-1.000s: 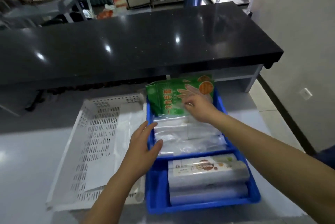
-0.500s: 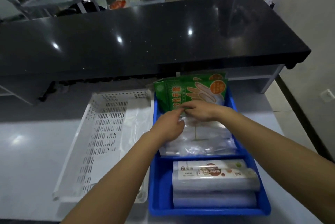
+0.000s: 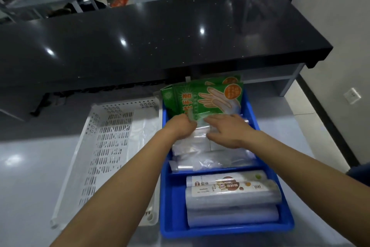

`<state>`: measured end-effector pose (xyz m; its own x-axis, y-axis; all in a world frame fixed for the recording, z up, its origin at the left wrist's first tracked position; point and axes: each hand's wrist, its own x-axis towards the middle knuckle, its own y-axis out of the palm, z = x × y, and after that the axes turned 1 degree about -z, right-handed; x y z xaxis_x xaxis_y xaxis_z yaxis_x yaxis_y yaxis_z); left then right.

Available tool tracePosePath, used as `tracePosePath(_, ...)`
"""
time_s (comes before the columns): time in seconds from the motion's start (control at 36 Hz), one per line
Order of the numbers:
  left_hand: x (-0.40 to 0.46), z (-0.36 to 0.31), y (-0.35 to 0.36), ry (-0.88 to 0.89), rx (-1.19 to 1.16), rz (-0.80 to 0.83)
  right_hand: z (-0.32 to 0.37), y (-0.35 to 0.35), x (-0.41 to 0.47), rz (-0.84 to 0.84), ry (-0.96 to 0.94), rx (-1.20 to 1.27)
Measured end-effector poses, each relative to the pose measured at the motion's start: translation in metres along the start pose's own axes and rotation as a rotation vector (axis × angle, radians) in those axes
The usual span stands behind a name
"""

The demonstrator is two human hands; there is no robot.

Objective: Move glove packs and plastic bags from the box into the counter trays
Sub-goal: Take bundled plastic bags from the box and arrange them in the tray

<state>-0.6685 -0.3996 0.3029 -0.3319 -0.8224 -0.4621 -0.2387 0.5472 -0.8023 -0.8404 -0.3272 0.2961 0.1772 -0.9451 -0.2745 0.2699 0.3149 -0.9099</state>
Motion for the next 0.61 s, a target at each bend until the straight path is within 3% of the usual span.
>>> tracePosePath(0.11, -0.007, 0.002, 0.002, 0.034, -0.103, -0.206, -0.001, -0.003, 0.021, 0.16, 0.083, 0.018)
tracePosePath(0.22, -0.019, 0.003, 0.009, 0.334, -0.046, -0.509, -0.003, -0.011, 0.036, 0.268, 0.089, 0.037)
tracePosePath(0.28, -0.023, 0.001, 0.012, 0.416, 0.03, -0.391, -0.003, -0.016, 0.042, 0.301, 0.058, 0.036)
tracePosePath(0.39, -0.019, -0.001, 0.015, 0.289, 0.186, -0.03, -0.001, -0.017, 0.05, 0.365, 0.032, 0.153)
tracePosePath(0.53, -0.014, -0.008, 0.004, 0.128, 0.188, 0.14, 0.0, -0.019, 0.049, 0.359, 0.059, 0.193)
tracePosePath(0.61, -0.011, -0.012, -0.002, 0.08, 0.098, 0.217, -0.001, -0.018, 0.039, 0.226, 0.073, 0.176)
